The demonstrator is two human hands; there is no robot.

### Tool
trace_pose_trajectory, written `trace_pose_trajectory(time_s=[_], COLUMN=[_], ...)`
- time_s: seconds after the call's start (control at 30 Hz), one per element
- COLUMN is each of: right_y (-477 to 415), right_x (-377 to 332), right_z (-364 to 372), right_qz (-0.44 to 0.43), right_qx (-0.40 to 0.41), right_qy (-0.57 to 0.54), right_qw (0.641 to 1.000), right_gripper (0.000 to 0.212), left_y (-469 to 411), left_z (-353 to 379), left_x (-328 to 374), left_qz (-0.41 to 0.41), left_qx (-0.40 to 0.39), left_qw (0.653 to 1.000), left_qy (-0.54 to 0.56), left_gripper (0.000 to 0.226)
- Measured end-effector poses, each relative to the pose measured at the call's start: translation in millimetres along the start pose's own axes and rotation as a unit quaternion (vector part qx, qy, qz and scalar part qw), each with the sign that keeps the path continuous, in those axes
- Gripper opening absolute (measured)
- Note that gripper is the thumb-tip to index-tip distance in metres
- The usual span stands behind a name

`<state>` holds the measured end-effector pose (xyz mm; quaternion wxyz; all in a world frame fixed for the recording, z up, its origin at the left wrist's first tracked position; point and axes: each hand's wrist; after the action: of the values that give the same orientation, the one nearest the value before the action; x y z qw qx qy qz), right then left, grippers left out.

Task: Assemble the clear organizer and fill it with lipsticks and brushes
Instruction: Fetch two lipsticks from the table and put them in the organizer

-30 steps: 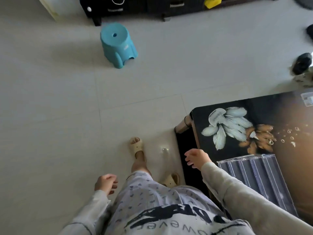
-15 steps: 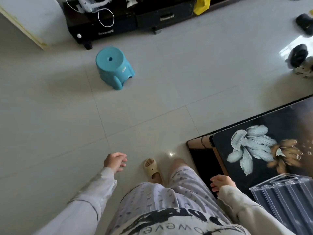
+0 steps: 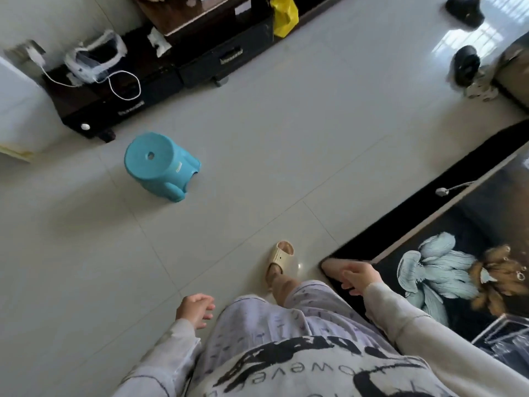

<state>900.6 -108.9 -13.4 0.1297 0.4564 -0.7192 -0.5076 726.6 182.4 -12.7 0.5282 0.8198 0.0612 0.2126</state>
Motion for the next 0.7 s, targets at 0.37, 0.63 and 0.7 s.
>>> trace_pose_trajectory(time_s=[0.37,0.63,0.7], right_y=[-57,-99,-106], right_x=[-85,-71,-65], right_z=[-83,-109,-115], right_qz=[-0.027,0.091,0.127], right_qx=[0.026,0.052,0.062], right_qy=[-0.099,-0.18,-0.21], right_qw=[0.994,0.978,0.968], right_gripper=[0.027,0.022,0.033], left_y=[-34,-54,-56], left_z=[32,124,152], left_x=[168,319,362], left_qz=[0.049,0.122,0.141], left_qx=[-0.015,-0.096,-0.114], left_qw=[0.993,0.958,0.94], left_qy=[-0.102,-0.24,-0.29], left_gripper=[0.021,0.025,0.023])
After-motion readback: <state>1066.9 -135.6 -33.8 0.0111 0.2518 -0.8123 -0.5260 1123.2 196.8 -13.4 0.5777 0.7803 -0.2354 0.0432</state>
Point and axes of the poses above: each hand's wrist, its own y-axis away from the middle knuckle, its own z-axis out of the palm, x = y × z, and after that the axes turned 7 degrees about y, right-handed
